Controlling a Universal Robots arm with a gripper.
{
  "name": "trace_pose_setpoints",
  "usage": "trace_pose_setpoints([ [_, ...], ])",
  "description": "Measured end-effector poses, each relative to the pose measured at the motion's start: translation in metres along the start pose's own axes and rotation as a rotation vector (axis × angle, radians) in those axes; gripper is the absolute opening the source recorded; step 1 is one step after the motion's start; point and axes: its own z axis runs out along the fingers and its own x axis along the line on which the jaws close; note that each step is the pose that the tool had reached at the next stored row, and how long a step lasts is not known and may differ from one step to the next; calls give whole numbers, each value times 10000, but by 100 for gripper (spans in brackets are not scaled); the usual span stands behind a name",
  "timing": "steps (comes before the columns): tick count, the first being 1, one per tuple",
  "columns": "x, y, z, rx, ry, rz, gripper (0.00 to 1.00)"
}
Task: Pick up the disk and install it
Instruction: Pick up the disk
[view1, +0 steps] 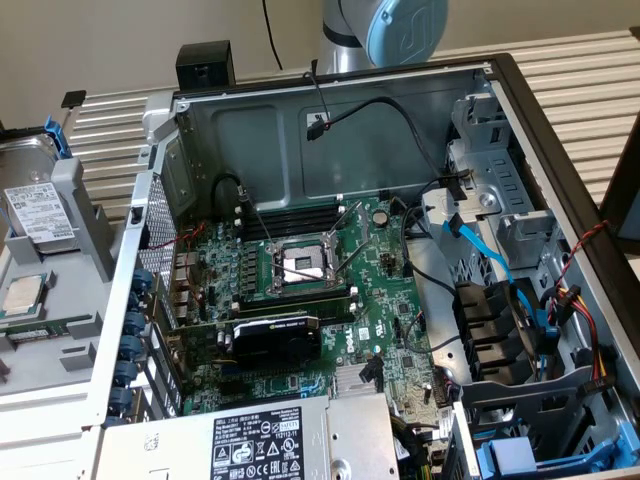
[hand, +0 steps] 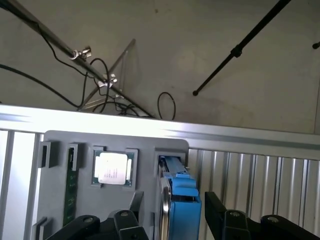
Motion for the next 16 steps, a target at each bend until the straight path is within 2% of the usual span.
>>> trace_pose_setpoints([
  [4,-30,-4,26,2,-1,0,60],
  [16,-30,-7,105,1,-4,-1,60],
])
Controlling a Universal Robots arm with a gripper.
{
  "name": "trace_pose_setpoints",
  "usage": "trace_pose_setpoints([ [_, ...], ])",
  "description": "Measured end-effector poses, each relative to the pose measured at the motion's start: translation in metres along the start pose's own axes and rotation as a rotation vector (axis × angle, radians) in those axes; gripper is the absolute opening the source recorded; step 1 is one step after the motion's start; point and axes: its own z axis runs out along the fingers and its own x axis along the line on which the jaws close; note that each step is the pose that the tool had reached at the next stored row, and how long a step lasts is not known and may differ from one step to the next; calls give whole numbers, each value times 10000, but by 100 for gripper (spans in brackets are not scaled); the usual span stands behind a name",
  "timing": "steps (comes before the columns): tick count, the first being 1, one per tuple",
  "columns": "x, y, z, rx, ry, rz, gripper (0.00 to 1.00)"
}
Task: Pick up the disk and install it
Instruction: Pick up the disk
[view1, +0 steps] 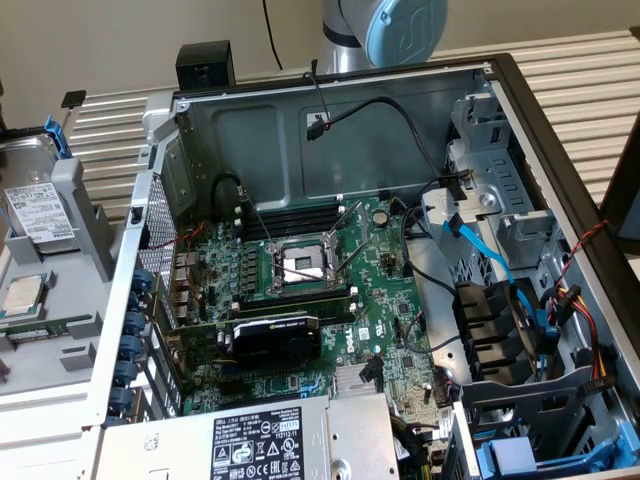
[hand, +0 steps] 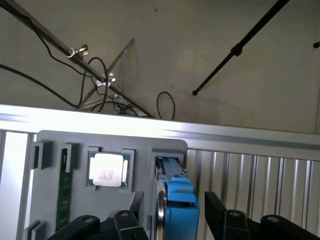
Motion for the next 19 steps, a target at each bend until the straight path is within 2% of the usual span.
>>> trace_pose_setpoints([
  [19,0,-2,68,3,-17,139,60],
])
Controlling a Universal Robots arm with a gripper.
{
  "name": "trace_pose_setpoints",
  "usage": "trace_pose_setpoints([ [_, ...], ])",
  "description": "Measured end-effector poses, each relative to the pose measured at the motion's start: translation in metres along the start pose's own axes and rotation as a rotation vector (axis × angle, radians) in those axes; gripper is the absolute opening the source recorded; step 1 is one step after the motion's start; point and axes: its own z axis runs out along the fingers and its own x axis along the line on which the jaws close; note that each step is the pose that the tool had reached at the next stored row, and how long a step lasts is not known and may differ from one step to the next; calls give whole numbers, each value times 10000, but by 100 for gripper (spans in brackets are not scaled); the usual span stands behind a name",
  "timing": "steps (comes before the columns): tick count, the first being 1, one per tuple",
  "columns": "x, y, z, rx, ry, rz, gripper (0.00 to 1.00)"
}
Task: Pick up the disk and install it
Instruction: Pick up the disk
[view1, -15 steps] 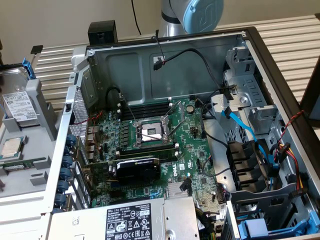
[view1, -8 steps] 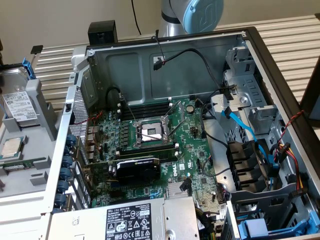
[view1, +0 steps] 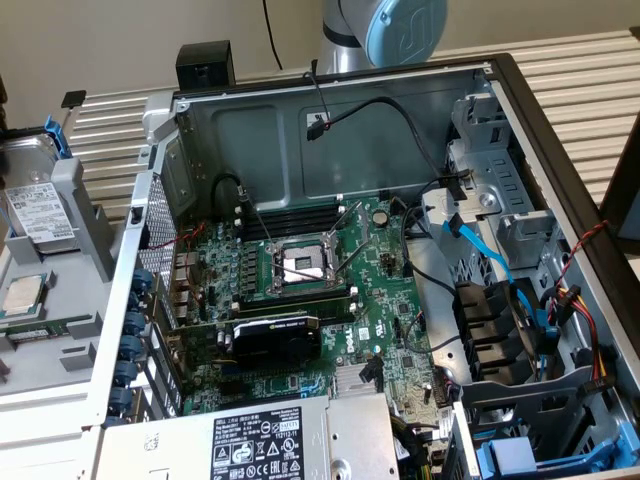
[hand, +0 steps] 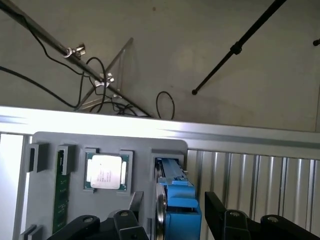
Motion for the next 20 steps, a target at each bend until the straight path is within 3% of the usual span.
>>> trace_pose_setpoints([
  [11,0,0,7,3,-13,136,60],
  [13,0,-1,8,4,-13,136,58],
  [14,0,-1,8,4,-13,139,51],
  [20,0,-1,13,7,-18,282,51],
])
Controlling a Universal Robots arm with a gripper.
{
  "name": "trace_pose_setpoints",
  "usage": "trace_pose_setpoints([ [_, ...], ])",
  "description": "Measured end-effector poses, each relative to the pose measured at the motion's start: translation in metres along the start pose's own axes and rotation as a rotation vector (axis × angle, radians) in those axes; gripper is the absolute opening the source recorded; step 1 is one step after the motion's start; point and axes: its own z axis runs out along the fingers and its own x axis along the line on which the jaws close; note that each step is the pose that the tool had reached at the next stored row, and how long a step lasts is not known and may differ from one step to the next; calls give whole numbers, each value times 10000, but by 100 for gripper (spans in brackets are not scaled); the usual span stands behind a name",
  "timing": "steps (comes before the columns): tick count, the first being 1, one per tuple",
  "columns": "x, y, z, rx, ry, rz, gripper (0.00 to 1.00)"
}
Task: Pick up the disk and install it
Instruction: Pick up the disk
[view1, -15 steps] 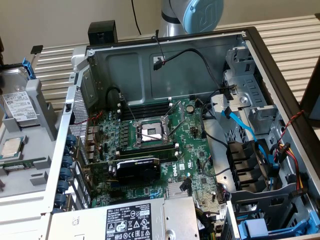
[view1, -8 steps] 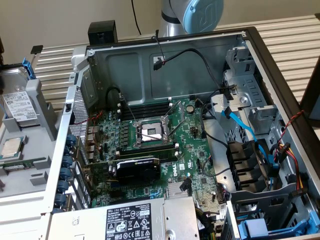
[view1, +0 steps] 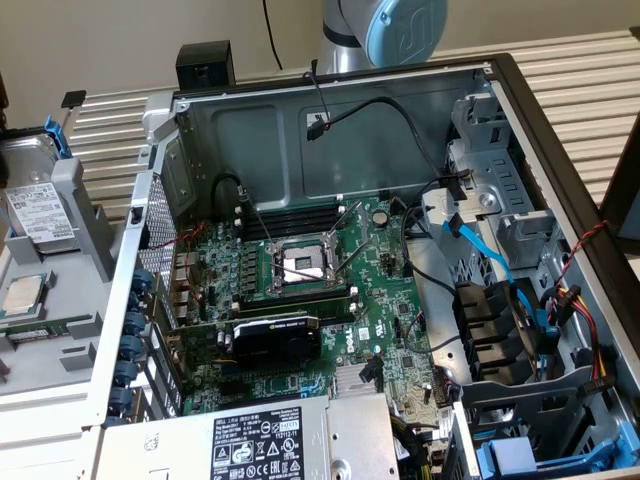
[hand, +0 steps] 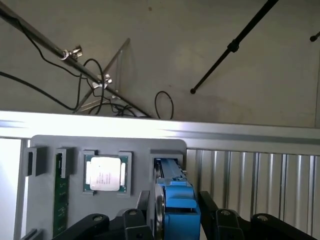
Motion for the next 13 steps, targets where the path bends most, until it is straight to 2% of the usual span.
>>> trace_pose_setpoints([
  [13,-13,-1,9,-1,0,20,51],
])
